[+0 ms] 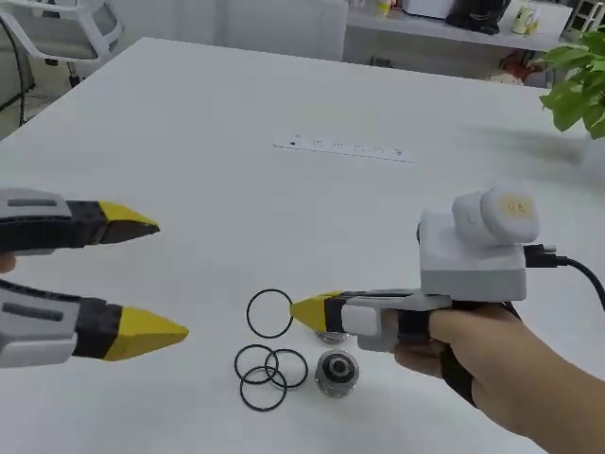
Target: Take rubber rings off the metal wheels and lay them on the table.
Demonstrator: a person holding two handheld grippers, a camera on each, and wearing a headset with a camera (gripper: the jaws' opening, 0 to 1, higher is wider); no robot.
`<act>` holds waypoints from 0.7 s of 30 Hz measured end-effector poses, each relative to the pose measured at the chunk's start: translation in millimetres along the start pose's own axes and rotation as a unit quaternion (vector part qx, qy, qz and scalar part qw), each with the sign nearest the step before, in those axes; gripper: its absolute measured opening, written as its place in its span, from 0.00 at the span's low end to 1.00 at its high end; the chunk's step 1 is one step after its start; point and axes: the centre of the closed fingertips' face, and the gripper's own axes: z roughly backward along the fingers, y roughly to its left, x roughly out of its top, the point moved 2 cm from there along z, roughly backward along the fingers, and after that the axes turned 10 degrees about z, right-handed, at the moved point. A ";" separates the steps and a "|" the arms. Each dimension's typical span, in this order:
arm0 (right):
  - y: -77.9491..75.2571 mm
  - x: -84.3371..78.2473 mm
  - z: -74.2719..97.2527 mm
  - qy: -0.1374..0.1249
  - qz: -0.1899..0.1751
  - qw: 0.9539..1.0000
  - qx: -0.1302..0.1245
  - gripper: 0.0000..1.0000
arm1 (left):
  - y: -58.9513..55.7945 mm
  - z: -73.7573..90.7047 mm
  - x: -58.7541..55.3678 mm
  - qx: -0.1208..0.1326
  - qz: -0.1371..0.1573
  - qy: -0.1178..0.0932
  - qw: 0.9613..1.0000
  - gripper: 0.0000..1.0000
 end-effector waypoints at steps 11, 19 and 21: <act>15.6 -24.1 -15.9 0.051 0.021 0.998 0.031 0.00 | 8.7 22.5 -33.6 0.045 0.060 -0.005 0.997 0.63; 14.9 -34.3 -18.3 0.072 0.029 0.997 0.031 0.00 | 7.6 30.2 -46.5 0.061 0.083 -0.007 0.995 0.63; 14.2 -36.4 -18.8 0.076 0.032 0.996 0.029 0.00 | 6.6 30.2 -48.2 0.064 0.090 -0.010 0.994 0.63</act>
